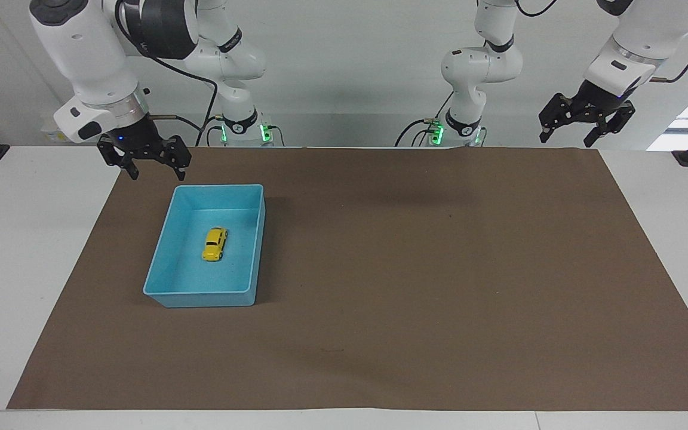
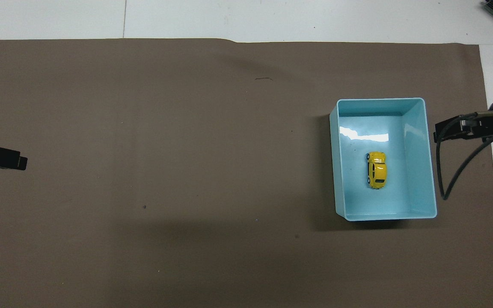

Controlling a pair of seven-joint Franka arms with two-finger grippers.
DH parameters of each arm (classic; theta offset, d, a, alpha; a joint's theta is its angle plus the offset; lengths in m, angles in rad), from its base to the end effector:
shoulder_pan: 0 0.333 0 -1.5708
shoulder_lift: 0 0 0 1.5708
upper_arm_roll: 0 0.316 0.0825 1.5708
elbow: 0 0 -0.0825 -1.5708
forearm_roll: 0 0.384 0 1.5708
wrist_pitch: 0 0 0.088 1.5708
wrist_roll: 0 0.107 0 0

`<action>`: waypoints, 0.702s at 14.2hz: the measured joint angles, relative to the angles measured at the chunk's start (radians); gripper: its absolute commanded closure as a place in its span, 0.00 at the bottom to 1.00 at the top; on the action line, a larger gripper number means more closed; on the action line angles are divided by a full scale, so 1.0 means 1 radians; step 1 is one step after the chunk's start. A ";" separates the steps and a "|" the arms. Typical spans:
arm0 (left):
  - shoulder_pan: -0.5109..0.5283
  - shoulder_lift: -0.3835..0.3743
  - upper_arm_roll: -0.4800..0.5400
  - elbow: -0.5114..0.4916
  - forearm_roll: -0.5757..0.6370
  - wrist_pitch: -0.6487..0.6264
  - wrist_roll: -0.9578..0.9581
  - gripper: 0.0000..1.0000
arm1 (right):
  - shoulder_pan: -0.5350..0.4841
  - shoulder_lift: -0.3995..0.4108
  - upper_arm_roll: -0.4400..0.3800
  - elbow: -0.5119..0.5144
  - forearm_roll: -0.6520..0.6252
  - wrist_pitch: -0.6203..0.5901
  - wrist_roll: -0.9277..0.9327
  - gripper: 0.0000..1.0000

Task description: Wind up and store yellow beetle car

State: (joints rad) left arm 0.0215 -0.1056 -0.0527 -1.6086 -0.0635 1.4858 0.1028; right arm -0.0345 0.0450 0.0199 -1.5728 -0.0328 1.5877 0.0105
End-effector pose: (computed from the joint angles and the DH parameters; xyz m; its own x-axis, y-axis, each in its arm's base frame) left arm 0.5119 -0.0249 0.6559 0.9903 -0.1384 -0.0112 -0.1375 -0.9887 0.0592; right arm 0.5687 -0.0120 0.5998 0.9993 -0.0245 -0.0298 -0.0236 -0.9992 0.0322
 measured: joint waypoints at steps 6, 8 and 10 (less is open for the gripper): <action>0.000 0.000 0.000 0.000 0.000 0.000 0.000 0.00 | -0.004 -0.003 -0.006 0.059 0.001 -0.103 0.099 0.00; 0.000 0.000 0.000 0.000 0.000 0.000 0.000 0.00 | -0.008 -0.012 -0.006 0.068 0.007 -0.119 0.121 0.00; 0.000 0.000 0.000 0.000 0.000 0.000 0.000 0.00 | -0.013 -0.015 -0.006 0.080 0.007 -0.154 0.122 0.00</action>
State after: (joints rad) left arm 0.0215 -0.1057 -0.0527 -1.6086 -0.0635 1.4856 0.1027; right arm -0.0476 0.0301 0.0135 -1.4924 -0.0254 1.4338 0.1324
